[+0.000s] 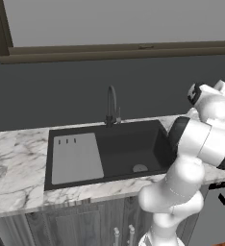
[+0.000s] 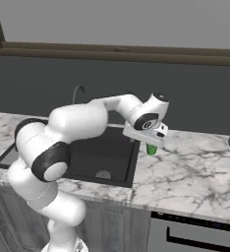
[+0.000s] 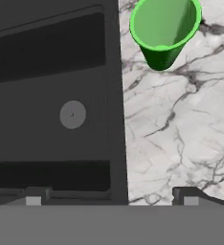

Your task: Pick the cup and bowl from the counter and place them on the counter next to the sink.

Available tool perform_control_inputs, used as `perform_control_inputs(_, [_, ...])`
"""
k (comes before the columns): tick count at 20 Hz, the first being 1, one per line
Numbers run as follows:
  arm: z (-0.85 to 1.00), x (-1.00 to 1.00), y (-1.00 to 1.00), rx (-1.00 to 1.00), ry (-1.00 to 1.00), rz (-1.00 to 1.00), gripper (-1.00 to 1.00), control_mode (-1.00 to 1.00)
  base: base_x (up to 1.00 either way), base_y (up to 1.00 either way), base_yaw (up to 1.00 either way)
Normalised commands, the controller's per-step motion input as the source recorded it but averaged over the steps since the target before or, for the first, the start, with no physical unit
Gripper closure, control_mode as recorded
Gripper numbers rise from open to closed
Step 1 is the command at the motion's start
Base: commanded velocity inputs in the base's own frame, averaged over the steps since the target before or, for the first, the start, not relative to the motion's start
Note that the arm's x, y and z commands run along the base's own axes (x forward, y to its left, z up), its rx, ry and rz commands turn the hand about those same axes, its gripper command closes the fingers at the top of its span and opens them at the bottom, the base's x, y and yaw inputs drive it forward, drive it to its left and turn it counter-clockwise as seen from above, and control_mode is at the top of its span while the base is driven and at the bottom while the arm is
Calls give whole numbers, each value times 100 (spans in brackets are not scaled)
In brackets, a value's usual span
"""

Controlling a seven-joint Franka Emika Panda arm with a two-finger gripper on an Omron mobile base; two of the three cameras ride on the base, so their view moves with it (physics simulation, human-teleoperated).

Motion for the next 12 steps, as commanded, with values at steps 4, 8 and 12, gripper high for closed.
perform_control_inputs(4, [52, -69, 51, -1, 14, 0, -100, -100, 0, 0, 0])
perform_control_inputs(8, [32, -70, 41, 0, 12, 0, -100, -100, 0, 0, 0])
perform_control_inputs(12, [5, -74, 51, 0, 3, 0, -100, -100, 0, 0, 0])
